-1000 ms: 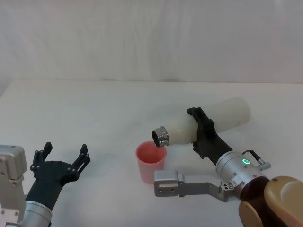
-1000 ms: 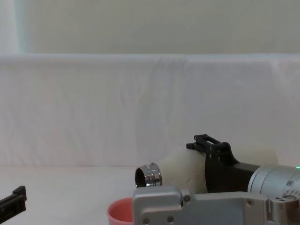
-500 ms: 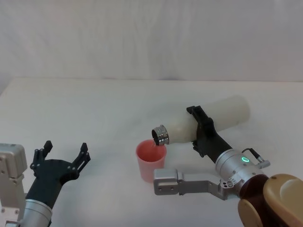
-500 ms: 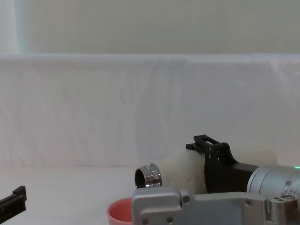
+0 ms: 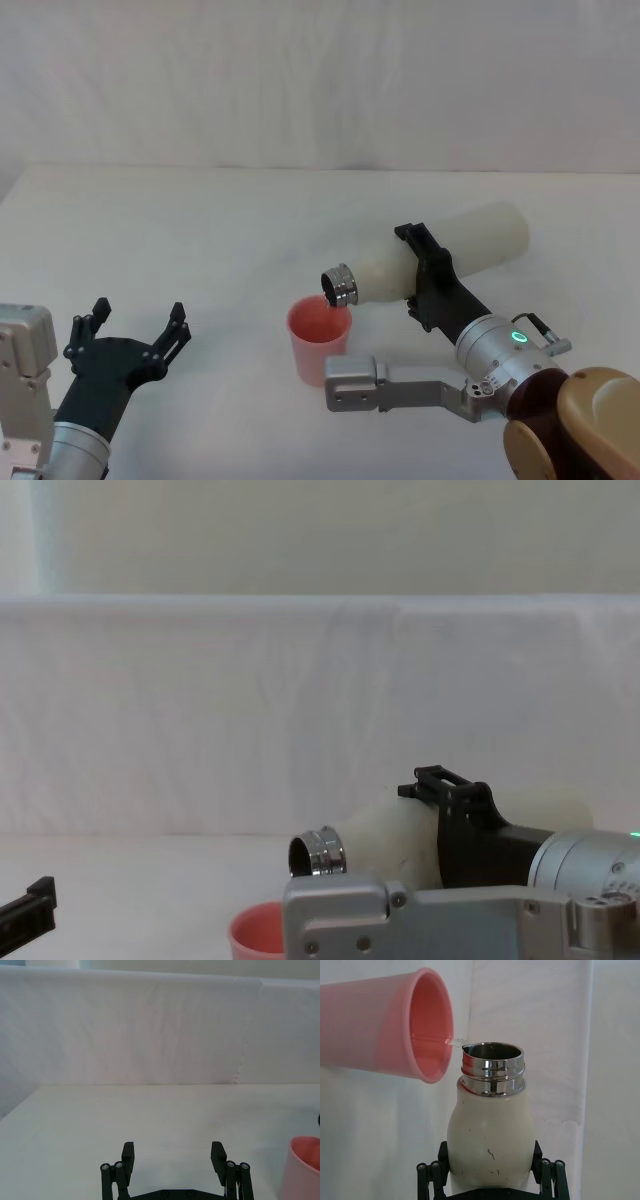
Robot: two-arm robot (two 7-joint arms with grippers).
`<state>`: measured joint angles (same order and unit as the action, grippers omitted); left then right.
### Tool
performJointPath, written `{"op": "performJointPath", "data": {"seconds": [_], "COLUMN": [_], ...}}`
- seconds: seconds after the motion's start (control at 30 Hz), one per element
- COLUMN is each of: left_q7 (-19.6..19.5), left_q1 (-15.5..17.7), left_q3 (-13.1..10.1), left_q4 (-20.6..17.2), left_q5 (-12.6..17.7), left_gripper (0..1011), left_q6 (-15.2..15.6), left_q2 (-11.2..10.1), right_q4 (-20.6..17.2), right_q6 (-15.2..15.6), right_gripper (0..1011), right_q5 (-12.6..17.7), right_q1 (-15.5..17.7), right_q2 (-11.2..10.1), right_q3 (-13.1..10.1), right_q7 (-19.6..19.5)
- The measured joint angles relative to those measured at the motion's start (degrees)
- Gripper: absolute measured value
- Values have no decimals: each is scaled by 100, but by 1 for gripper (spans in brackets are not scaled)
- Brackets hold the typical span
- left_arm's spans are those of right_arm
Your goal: Grasp the thermos with one hand and pour water into the cup lid.
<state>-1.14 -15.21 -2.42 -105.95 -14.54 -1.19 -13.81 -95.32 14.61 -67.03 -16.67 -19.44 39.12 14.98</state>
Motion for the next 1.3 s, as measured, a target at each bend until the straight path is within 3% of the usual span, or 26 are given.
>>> {"op": "performJointPath", "data": {"seconds": [0.33,0.5,0.63,1.03,1.3], "left_q7": [0,0,0,0,0], "left_q1": [0,0,0,0,0], "left_q3": [0,0,0,0,0], "left_q4": [0,0,0,0,0], "left_q5": [0,0,0,0,0], "left_gripper": [1001,1001,1001,1001,1001], "left_q6": [0,0,0,0,0], "left_q2": [0,0,0,0,0], "right_q4": [-67,-171,-321,-637,-687], "right_q6": [-15,-72,-158,-290,-437], "right_gripper": [958,958,958,958,958], "right_q5": [254,518,902,1570,2409], "right_q1": [116,238,401,840,1033], "right_q2": [32,69,132,303,610], "right_q3": [-168,-347,-595,-1186,-1719], "right_q7": [-111,-234,-395,-844,-910]}}
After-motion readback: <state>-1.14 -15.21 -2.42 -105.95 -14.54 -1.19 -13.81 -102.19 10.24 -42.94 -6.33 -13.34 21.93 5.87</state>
